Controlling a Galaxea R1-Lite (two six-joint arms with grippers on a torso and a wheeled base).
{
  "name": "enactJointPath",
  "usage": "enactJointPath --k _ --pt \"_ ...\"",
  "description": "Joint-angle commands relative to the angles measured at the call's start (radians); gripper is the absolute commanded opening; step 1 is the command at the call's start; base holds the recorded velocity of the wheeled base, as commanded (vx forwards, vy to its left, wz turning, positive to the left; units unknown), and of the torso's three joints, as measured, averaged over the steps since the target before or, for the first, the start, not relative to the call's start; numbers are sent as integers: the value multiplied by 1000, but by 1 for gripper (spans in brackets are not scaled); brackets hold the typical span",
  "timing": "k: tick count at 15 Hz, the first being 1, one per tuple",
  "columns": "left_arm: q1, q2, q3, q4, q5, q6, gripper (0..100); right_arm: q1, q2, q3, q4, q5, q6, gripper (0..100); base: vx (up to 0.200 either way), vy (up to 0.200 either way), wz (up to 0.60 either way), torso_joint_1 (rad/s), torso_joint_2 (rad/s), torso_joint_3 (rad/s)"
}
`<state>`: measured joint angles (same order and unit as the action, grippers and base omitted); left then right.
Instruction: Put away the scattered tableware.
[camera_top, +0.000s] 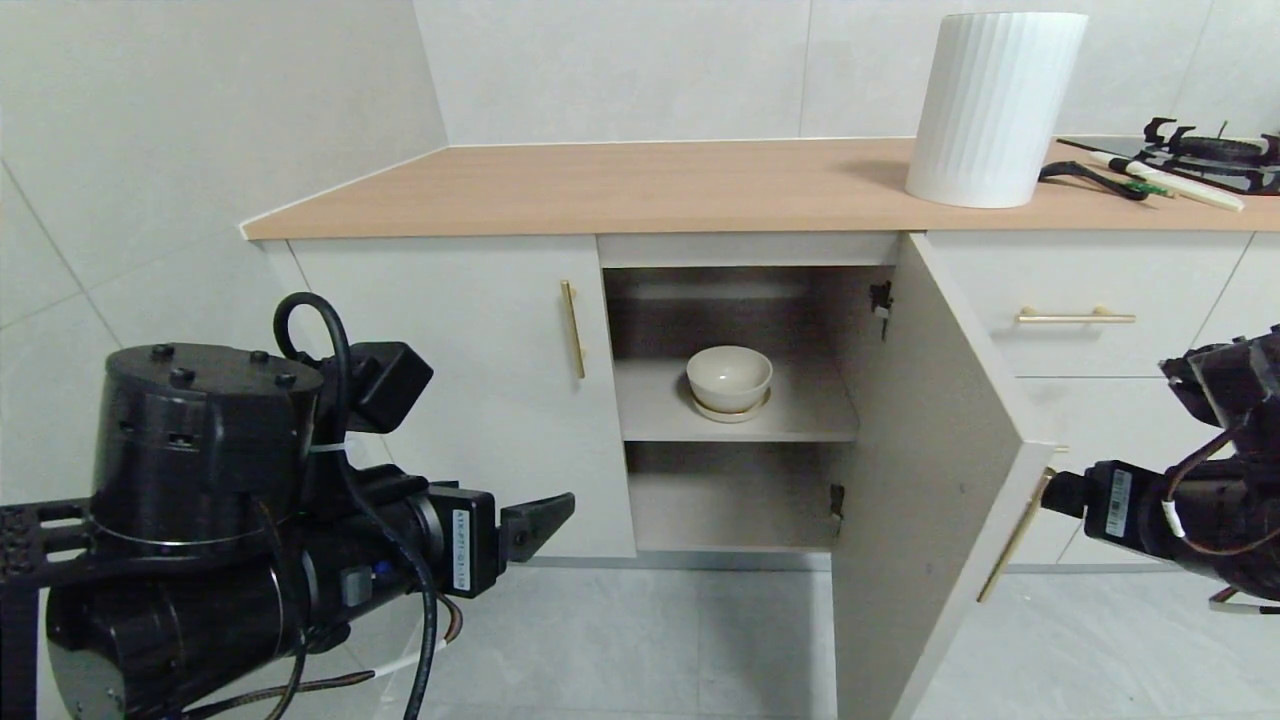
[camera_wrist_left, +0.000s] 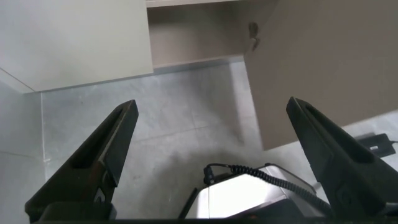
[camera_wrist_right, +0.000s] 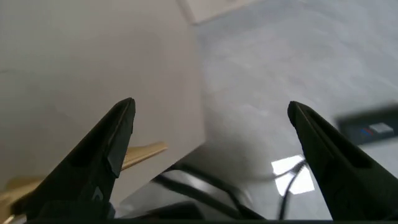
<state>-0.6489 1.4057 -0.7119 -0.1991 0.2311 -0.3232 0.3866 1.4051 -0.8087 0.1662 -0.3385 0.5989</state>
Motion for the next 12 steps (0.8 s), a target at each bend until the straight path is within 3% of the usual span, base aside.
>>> enactJointPath --k 1,3,7,12 --pt "0 -1 -1 0 1 0 100 77 60 -3 -43 0 2 100 0 0 0 0 0 0" --pt "5 -7 -4 -3 2 -2 100 123 127 -3 -132 1 -2 100 0 0 0 0 0 0" --pt "8 -13 -3 -36 4 -4 100 130 291 -53 -330 21 -82 100 0 0 0 0 0 0" --pt "8 -14 -3 -37 5 -17 100 129 405 -190 -367 173 -76 100 0 0 0 0 0 0"
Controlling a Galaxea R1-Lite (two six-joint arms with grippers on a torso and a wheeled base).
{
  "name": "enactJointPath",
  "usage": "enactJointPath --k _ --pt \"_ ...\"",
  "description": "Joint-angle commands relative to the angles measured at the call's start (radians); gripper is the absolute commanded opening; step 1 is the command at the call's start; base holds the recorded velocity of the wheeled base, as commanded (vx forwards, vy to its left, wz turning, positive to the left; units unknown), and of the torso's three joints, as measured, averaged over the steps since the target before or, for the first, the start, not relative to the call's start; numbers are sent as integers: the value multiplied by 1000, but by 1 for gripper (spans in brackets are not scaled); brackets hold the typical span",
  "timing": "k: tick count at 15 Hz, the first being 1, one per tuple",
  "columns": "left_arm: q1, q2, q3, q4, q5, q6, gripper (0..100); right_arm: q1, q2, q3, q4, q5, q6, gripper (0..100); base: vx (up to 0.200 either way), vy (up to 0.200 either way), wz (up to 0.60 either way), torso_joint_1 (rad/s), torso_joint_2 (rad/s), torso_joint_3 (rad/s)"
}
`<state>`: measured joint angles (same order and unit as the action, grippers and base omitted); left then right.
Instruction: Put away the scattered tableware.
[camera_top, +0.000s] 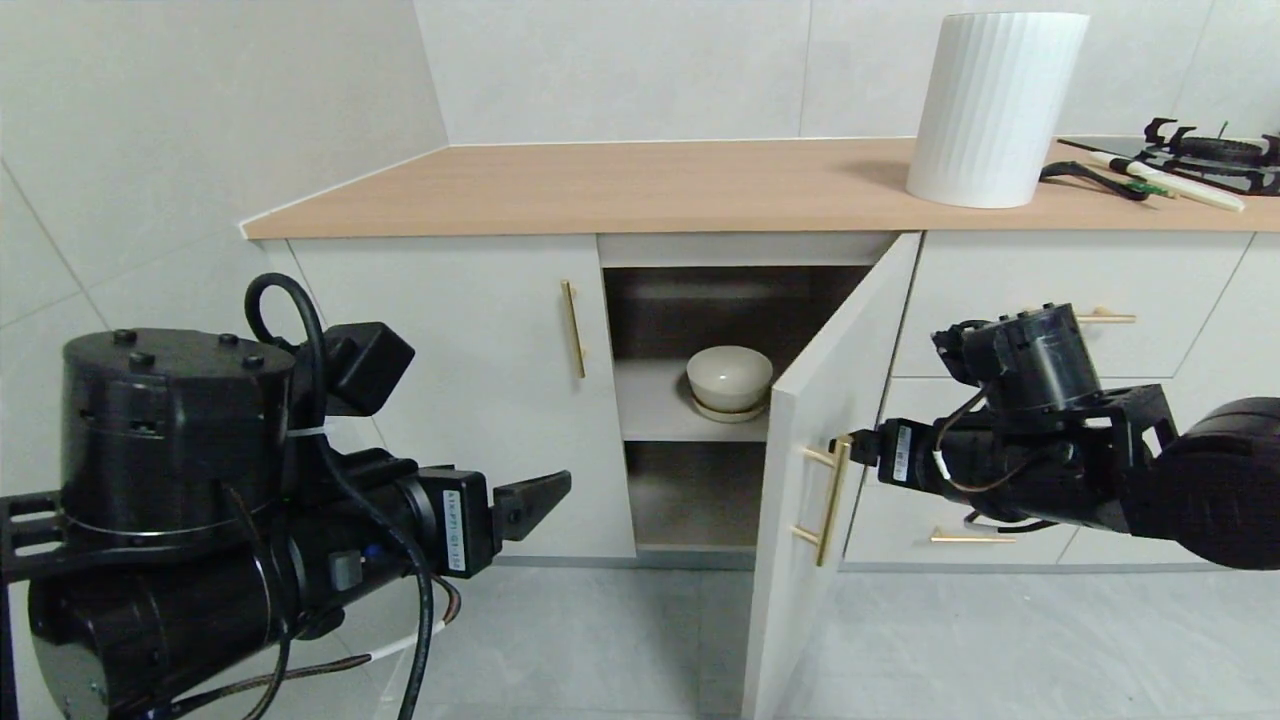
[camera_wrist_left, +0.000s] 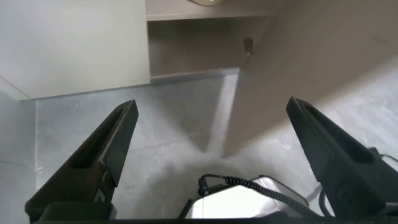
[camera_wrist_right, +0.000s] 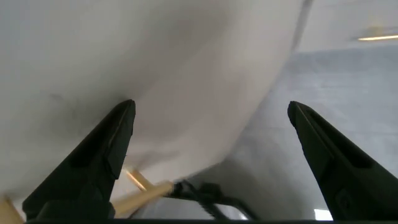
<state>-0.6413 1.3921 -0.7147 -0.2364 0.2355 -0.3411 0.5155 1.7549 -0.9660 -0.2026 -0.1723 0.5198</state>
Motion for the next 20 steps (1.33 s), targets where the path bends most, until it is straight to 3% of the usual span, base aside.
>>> enactJointPath --k 1,8,15,18,20 --pt "0 -1 0 0 1 1 100 0 83 -53 -15 10 5 100 0 0 0 0 0 0" --pt "0 8 0 0 22 1 100 0 339 -74 -422 16 31 100 0 0 0 0 0 0" --pt "0 10 -2 0 22 -13 100 0 385 -155 -440 10 151 100 0 0 0 0 0 0" --pt "0 5 0 2 21 -13 100 0 422 -206 -440 -41 171 100 0 0 0 0 0 0" --pt "0 1 -2 3 22 -13 100 0 434 -220 -440 -61 172 100 200 0 0 5 2 5"
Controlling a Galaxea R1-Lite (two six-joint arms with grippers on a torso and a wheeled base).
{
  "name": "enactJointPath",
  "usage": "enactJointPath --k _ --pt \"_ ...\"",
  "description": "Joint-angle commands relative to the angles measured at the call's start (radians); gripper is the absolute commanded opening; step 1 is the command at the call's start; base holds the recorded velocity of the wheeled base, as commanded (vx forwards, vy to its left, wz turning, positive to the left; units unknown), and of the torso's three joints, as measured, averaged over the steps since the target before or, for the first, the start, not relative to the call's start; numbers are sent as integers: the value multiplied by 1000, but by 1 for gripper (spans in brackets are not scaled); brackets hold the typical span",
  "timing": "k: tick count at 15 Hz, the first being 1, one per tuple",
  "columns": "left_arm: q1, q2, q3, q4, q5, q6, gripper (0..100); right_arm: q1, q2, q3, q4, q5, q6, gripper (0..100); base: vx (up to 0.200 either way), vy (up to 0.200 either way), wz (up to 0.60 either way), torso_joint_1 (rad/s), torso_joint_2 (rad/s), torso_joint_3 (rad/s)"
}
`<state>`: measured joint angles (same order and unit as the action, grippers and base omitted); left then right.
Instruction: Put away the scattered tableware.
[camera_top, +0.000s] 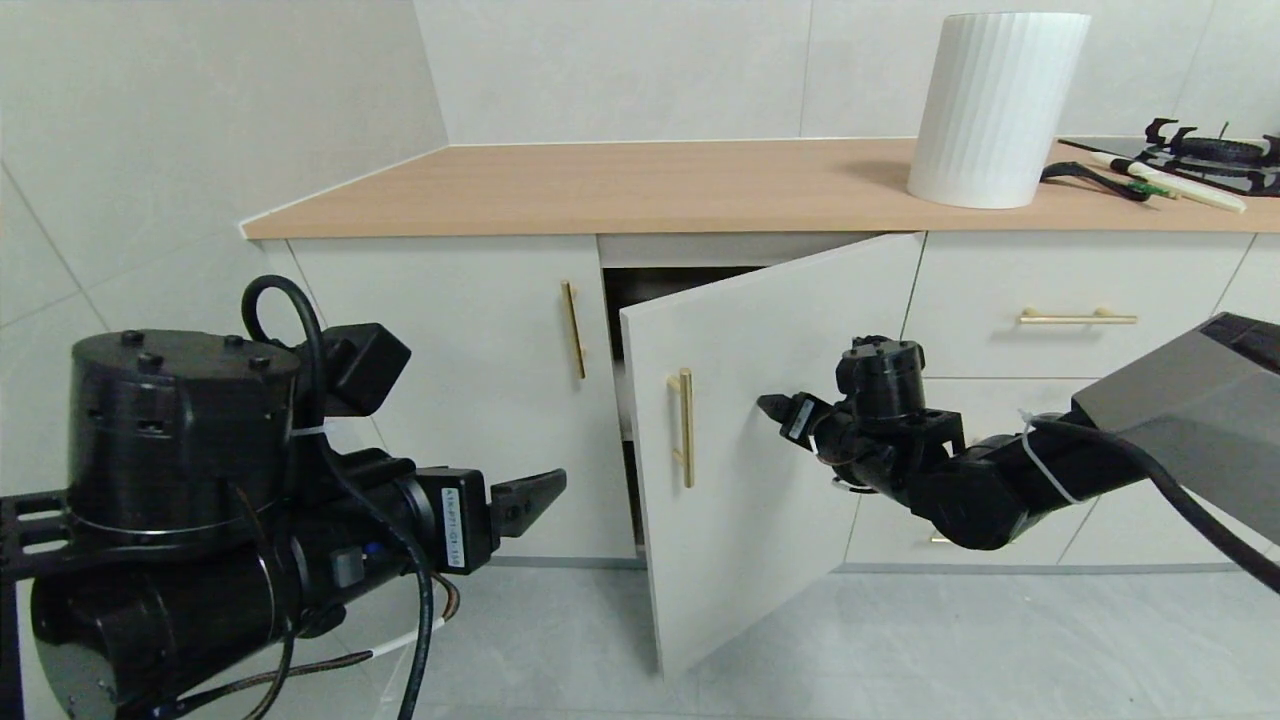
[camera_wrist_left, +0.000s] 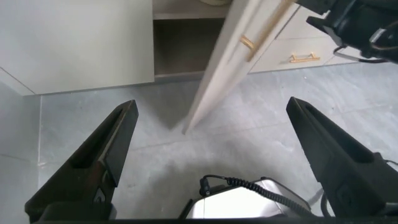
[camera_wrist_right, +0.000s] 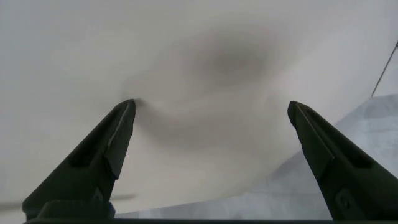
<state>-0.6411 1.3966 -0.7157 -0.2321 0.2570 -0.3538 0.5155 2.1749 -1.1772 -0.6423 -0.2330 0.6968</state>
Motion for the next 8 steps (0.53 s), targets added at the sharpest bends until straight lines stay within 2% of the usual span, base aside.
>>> enactJointPath --k 1,6,8 --pt "0 -2 -1 -1 -1 -1 100 0 19 -15 0 -2 10 100 200 0 0 -12 -7 2" --pt "0 1 1 -1 1 -1 100 0 29 -61 4 -5 72 100 200 0 0 2 1 -1" --pt "0 1 1 -3 1 -1 100 -2 29 -62 3 -8 73 100 0 0 0 0 0 0"
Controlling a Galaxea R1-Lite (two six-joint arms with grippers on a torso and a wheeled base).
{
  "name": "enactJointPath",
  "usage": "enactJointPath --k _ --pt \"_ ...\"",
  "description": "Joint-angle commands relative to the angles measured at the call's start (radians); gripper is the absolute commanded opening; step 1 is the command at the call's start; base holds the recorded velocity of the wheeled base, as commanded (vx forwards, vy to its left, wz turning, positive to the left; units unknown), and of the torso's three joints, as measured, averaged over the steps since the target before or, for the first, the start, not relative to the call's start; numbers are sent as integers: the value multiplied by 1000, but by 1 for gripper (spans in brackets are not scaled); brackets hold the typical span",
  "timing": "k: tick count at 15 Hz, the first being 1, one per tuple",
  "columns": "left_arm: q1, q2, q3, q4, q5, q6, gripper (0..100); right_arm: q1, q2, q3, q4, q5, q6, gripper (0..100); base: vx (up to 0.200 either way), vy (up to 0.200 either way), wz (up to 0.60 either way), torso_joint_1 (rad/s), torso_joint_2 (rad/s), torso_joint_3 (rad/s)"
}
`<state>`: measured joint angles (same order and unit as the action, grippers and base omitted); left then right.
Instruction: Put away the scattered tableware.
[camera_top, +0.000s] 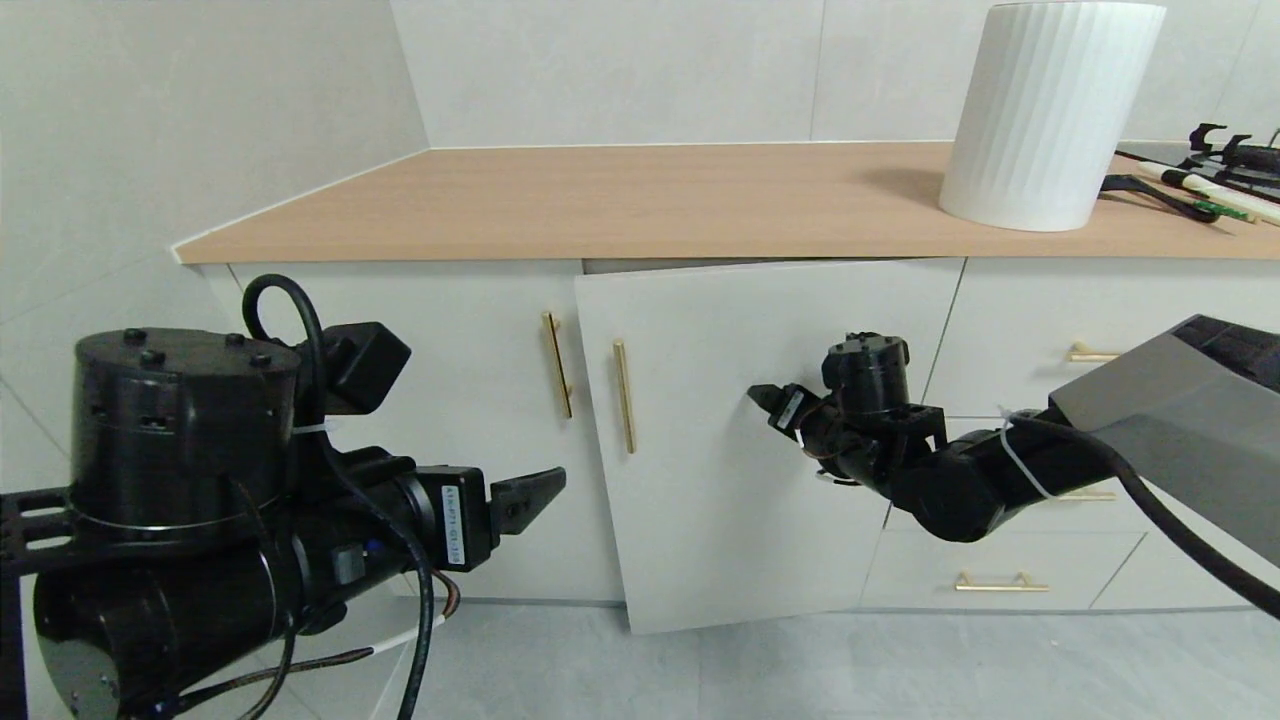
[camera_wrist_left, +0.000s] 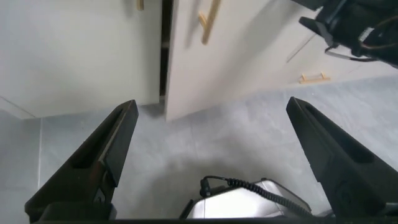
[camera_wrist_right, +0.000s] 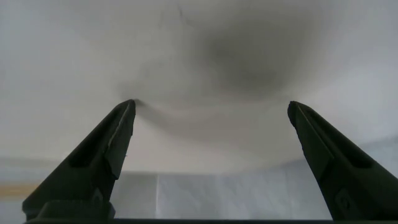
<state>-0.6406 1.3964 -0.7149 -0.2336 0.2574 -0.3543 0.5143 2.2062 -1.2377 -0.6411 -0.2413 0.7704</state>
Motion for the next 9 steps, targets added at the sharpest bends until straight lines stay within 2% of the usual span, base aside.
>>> enactJointPath --k 1,9 --pt "-1 1 0 -1 0 0 100 -2 0 -6 0 -1 6 100 0 0 0 0 0 0" --pt "-1 6 2 -1 -1 0 100 -30 61 -88 8 -101 24 100 0 0 0 0 0 0"
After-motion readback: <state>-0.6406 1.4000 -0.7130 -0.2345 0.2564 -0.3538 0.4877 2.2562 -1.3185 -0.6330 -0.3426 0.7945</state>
